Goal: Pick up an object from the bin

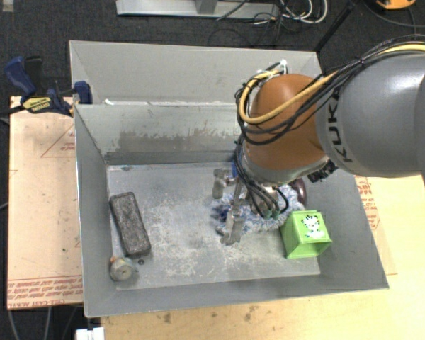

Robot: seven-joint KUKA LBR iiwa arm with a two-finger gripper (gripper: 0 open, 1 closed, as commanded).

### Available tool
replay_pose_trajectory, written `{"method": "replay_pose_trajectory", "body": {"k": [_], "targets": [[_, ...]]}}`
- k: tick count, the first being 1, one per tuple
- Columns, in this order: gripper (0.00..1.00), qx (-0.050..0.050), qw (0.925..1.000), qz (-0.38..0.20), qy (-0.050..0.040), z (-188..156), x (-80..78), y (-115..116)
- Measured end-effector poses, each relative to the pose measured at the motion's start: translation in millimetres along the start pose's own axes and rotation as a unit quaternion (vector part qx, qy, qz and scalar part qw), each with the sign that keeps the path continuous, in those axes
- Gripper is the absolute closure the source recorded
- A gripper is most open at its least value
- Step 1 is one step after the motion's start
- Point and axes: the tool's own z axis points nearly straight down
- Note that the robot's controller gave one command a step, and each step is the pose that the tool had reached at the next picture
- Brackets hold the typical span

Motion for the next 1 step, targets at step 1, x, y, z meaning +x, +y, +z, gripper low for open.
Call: {"method": "replay_pose_trajectory", "body": {"k": [1], "targets": [[0.0, 0.0, 1.0, 0.001, -0.0038, -4.6, -1.6, -0.3]]}}
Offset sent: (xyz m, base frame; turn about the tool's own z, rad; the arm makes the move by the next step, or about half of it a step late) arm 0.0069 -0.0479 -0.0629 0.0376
